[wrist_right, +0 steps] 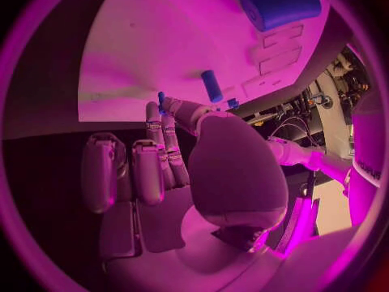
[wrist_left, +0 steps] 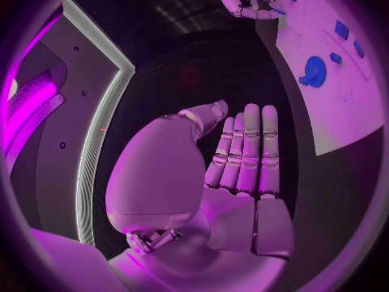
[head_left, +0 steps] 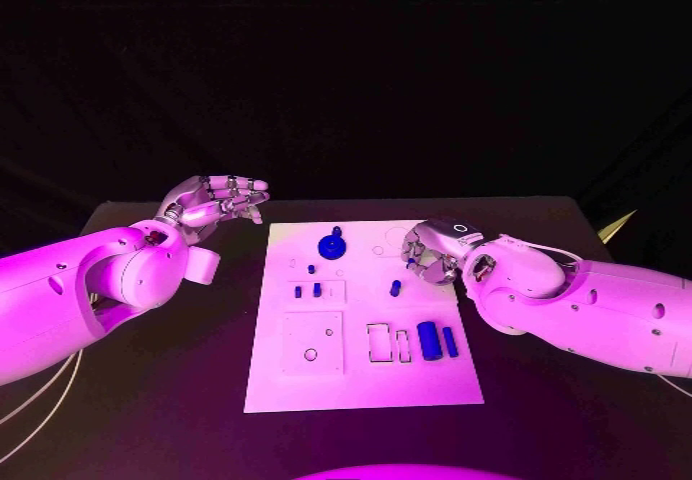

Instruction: Assemble the parts on the task board

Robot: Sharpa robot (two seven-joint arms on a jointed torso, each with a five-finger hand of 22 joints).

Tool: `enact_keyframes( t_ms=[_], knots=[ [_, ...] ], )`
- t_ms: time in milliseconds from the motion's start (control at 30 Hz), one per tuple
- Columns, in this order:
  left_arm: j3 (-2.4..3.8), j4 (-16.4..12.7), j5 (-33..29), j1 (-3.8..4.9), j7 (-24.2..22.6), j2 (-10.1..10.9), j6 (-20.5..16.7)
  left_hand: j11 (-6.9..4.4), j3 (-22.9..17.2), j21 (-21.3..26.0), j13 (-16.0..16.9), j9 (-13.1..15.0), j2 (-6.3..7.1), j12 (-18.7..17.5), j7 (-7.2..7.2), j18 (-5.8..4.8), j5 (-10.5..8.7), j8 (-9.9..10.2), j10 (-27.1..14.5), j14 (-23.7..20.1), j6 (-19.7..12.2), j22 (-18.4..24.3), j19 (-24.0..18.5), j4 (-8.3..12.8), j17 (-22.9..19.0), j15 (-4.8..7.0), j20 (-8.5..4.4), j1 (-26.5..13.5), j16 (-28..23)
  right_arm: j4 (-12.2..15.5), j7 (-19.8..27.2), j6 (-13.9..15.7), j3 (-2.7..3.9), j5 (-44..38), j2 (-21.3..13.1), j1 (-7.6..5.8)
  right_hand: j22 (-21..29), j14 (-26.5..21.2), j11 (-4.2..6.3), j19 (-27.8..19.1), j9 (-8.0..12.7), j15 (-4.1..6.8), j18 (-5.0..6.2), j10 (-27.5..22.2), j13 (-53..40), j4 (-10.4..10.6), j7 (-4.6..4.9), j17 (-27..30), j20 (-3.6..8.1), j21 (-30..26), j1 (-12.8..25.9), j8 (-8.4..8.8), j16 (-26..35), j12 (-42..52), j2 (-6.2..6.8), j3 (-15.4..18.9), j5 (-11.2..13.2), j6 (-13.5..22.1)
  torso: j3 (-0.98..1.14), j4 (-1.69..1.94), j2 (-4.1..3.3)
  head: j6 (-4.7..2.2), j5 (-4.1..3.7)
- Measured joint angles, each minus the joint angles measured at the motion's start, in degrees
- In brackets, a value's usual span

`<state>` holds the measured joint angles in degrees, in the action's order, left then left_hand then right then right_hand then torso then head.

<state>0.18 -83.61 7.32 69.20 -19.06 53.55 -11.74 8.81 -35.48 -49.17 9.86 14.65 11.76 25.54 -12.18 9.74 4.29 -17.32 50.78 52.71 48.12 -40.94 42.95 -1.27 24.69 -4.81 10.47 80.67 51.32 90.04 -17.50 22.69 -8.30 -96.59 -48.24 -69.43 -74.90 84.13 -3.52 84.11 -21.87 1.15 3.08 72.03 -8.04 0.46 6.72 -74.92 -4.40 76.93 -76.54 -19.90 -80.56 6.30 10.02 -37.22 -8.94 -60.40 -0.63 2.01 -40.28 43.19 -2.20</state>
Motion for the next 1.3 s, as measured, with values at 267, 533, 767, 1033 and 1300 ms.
enact_keyframes(
  t_ms=[267, 533, 767, 1033, 1300],
  knots=[
    [0.0, 0.31, -0.2, 0.0, -0.13, -0.17, -0.06, 1.37, 0.47, 7.77, -2.39, -0.55, -0.38, -2.27, 0.1, -0.01, 0.0, -0.24, -1.98, -5.35, -0.53, 4.36, -3.51, -0.32, -3.84, -2.08, 2.06, -0.38, -7.8, 2.77, 0.07, 0.72, 0.14, 0.34, -0.86, -0.49, -0.05, 0.0, -0.05, 0.0, 0.0, 0.0, 0.0, 0.05, 0.03, -0.05, 0.03, 0.0, 0.0, 0.38, 0.0, 0.0, 0.0, -0.01, 0.01, 0.06, 0.01, -0.02, -0.01, 0.02, 0.01, -0.09, 0.15],
    [-0.01, 0.47, -0.37, 0.0, -0.23, -0.37, -0.08, 1.64, 0.63, 11.52, -3.61, -0.78, -0.38, -2.75, 0.11, -0.01, 0.0, -0.24, -2.25, -6.04, -0.94, 6.97, -3.88, -0.47, -5.76, -2.78, 2.44, -0.38, -11.5, 6.63, 0.18, 1.1, 0.17, 0.79, -0.66, -0.54, -0.04, 0.0, -0.05, 0.0, 0.03, -0.01, 0.0, 0.06, 0.02, -0.05, 0.03, 0.01, 0.0, 0.38, 0.0, 0.02, 0.0, -0.01, 0.01, 0.07, 0.16, -0.01, -0.07, 0.06, 0.01, -0.05, 0.92],
    [-0.01, 0.59, -0.46, 0.0, -0.27, -0.72, -0.09, 1.63, 0.63, 11.85, -3.7, -0.77, -0.38, -2.75, 0.11, -0.01, 0.0, -0.23, -2.25, -6.04, -0.94, 7.21, -3.65, -0.47, -5.89, -2.78, 2.66, -0.38, -11.83, 9.53, 0.42, 1.2, 0.17, 1.22, 0.75, -0.42, -0.04, 0.0, -0.09, 0.0, -0.07, -0.01, 0.0, 0.09, -0.01, -0.05, 0.02, 0.01, 0.0, 0.79, 0.0, 0.05, 0.01, -0.02, 0.01, 0.07, 0.06, -0.01, -0.12, 0.08, 0.0, 0.19, 2.14],
    [-0.02, 0.77, -0.51, 0.01, -0.31, -1.47, -0.11, 1.63, 0.63, 11.85, -3.7, -0.77, -0.38, -2.75, 0.11, -0.01, 0.0, -0.23, -2.25, -6.04, -0.94, 7.22, -3.65, -0.47, -5.89, -2.78, 2.66, -0.38, -11.83, 10.85, 0.76, 1.19, 0.14, 1.59, 2.93, 0.2, -0.03, 0.0, -0.1, 0.0, -0.11, -0.01, 0.0, 0.1, 0.0, -0.23, 0.02, 0.01, 0.0, 0.79, 0.01, 0.1, 0.01, -0.12, 0.02, -0.1, -0.05, 0.01, -0.18, 0.07, 0.04, 0.78, 3.89],
    [-0.02, 1.25, -0.54, 0.02, -0.32, -2.24, -0.17, 1.63, 0.62, 12.19, -3.8, -0.82, -0.38, -2.75, 0.11, -0.01, 0.0, -0.47, -2.24, -6.03, -0.94, 7.34, -3.65, -0.47, -5.97, -2.78, 2.65, -0.38, -12.1, 10.47, 1.03, 1.12, -0.15, 1.77, 5.28, 1.6, -0.03, 0.0, -0.16, 0.0, -0.21, -0.01, 0.0, 0.17, 0.01, -0.23, 0.01, 0.02, 0.0, 0.79, 0.17, -0.2, 0.01, -0.24, 0.18, -0.1, -0.04, 0.02, -0.2, 0.07, 0.06, 1.26, 5.05]
  ],
)
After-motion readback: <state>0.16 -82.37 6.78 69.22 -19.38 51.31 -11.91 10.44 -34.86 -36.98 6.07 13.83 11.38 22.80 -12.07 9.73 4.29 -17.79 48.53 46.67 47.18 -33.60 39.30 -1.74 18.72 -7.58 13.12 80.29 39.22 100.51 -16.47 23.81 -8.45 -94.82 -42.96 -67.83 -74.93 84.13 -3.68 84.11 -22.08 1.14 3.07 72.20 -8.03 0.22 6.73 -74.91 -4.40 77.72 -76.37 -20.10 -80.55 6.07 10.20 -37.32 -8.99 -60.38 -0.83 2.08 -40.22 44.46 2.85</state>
